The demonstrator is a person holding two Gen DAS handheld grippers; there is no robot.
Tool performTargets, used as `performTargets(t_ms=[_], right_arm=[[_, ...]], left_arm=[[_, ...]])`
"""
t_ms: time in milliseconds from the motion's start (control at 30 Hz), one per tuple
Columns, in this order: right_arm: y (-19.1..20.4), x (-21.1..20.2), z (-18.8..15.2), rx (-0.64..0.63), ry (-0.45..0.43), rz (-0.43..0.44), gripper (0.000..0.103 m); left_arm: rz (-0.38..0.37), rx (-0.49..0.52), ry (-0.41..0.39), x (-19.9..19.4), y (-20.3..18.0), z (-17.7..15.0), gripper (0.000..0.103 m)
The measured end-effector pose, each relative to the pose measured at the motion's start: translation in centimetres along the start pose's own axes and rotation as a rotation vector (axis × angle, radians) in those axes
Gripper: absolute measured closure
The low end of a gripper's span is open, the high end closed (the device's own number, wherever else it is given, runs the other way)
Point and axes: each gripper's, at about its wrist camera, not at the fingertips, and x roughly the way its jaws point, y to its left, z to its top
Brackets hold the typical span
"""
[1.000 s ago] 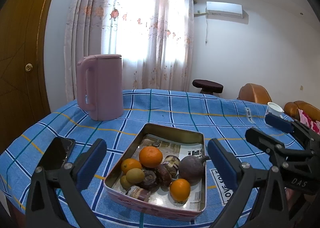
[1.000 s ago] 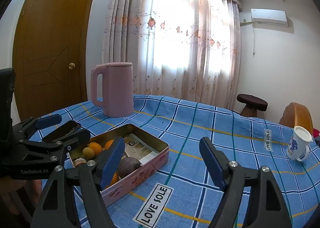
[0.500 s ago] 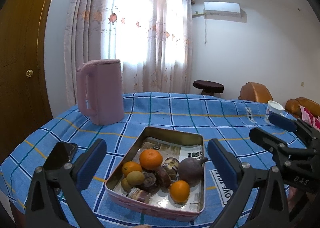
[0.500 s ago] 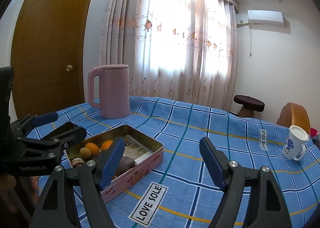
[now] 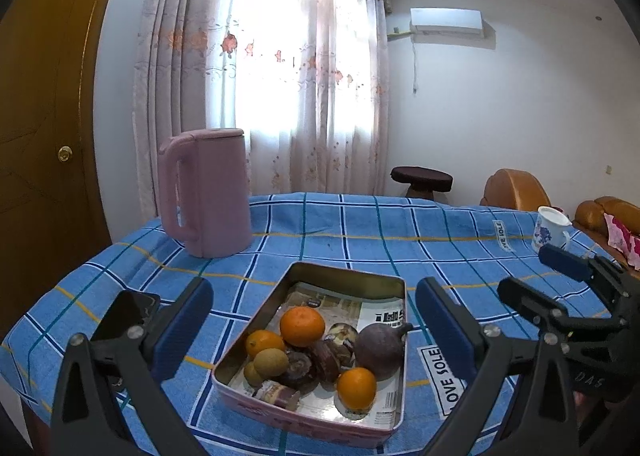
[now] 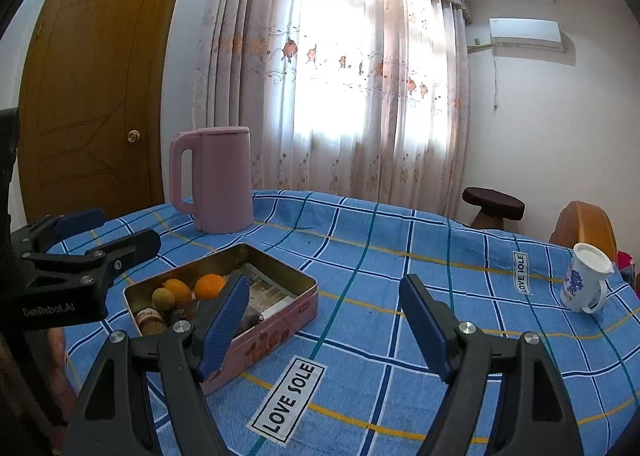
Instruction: Organize fruits
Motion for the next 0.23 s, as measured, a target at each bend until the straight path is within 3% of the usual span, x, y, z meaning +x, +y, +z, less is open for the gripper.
performTargets(t_ms=[233], right_arm=[[-0.2, -0.11, -0.25, 0.004, 0.002, -0.005, 0.025]], left_arm=[[-0.016, -0.002, -0.002, -0.22, -0.18, 0.0, 0.0]])
